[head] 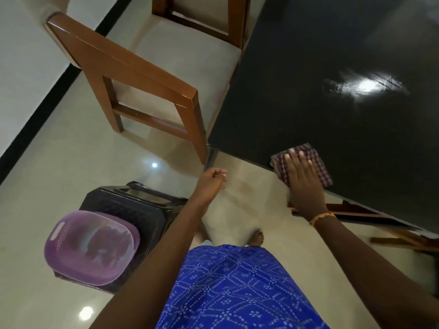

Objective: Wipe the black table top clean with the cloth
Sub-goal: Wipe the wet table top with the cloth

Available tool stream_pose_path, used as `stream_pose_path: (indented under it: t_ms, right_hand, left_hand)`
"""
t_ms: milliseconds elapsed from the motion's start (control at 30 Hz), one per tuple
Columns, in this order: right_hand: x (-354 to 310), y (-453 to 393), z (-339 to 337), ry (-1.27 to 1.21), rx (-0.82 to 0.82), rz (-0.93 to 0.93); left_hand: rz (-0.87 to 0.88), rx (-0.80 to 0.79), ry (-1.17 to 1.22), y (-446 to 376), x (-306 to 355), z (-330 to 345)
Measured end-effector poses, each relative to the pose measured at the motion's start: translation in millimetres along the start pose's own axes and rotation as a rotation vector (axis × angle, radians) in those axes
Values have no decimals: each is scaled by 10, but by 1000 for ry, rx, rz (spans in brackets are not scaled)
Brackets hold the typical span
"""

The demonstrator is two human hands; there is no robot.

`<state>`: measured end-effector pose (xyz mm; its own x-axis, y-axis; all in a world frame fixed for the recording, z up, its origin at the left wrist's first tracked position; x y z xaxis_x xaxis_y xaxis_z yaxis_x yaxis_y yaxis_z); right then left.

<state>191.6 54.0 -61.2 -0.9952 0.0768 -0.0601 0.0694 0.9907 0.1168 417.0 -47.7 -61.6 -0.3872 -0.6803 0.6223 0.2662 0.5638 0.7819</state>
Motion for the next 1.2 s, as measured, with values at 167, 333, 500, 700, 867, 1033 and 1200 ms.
stream_pose_path:
  t_ms: [167, 333, 500, 700, 867, 1033, 1200]
  right_hand:
    - [-799, -659, 5, -58, 28, -140]
    - [-1367, -1300, -2, 46, -13, -317]
    - [-974, -1097, -6, 52, -69, -395]
    - [0, -349, 37, 62, -58, -339]
    - [847, 318, 101, 88, 18, -255]
    - [1736, 1076, 128, 60, 67, -72]
    - [2562, 1764, 107, 67, 70, 83]
  left_hand:
    - [-48, 52, 72, 38, -35, 69]
    - [-64, 259, 171, 90, -127, 49]
    - [-95, 264, 129, 193, -147, 253]
    - [-100, 95, 37, 225, -125, 1010]
    - [-82, -52, -72, 292, -127, 1800]
    - [-77, -162, -194, 399, -136, 2484]
    - [-61, -236, -324, 540, -168, 2995]
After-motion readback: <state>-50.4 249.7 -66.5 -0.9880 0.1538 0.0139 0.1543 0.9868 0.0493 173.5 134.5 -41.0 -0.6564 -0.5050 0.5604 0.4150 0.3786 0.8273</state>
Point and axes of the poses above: each hand's wrist, its own y-axis away from the middle knuckle, its own z-axis out of the palm, x = y × z, the point moved 1 cm from there along -y, towards the middle knuckle, and after that the axes turned 7 degrees about -z, right-handed, at the moved point
